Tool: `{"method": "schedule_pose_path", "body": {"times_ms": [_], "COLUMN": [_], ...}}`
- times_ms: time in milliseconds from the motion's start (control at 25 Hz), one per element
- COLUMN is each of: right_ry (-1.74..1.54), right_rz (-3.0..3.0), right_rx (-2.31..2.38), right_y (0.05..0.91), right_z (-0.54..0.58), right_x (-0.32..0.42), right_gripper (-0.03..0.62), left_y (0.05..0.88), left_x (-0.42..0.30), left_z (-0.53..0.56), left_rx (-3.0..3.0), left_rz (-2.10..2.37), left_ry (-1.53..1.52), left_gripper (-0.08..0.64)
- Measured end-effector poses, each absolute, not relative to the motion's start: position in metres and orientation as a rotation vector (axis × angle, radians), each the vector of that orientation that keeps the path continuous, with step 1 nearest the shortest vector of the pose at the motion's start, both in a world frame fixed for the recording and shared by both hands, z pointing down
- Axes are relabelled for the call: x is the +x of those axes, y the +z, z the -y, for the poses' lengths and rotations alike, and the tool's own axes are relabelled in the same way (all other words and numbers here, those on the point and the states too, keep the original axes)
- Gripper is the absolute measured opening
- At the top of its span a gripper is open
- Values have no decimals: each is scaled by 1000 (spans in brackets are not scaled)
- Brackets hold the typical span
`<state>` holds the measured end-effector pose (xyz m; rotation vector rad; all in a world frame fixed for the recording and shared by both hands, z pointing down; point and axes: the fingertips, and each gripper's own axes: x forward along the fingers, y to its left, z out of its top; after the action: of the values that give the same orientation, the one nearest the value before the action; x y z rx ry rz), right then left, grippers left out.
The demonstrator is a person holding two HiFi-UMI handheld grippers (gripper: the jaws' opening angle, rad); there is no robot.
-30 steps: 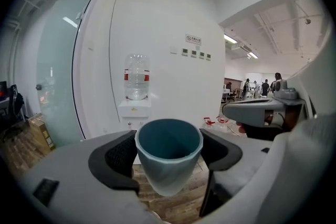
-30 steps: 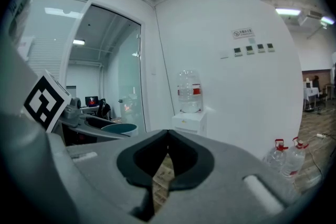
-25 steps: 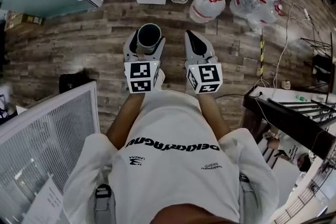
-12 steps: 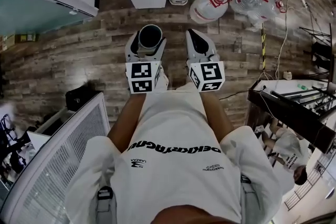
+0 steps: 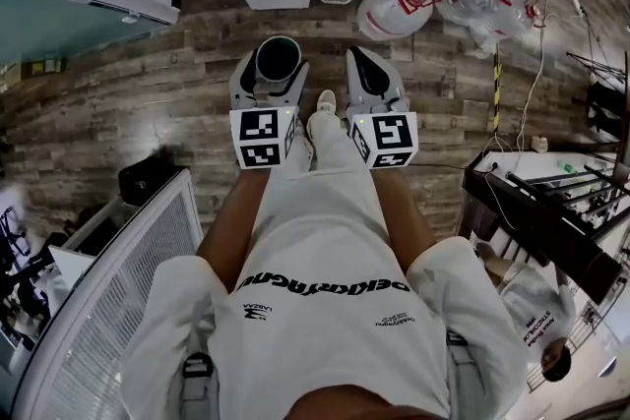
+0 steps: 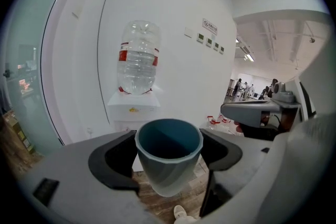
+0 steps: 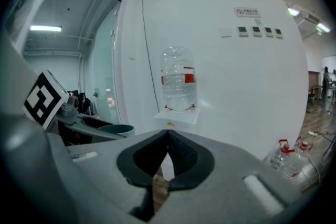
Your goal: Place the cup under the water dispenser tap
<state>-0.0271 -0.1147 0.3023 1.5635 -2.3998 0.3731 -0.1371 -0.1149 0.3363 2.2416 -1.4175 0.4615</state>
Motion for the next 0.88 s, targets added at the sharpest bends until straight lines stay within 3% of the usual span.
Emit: {"method": "schedule_pose_path", "body": {"times_ms": [880], "right_ry": [446], "right_rz": [2352], "right_rx": [1568], "right_y": [458], "right_z": [247], "right_x": [32], "right_gripper": [-2], "left_y": [491], "left_x": [-97], "left_z": [269], "left_rx": [2258], "left_rz": [1558], "left_ry": [527], "left_gripper": [364]}}
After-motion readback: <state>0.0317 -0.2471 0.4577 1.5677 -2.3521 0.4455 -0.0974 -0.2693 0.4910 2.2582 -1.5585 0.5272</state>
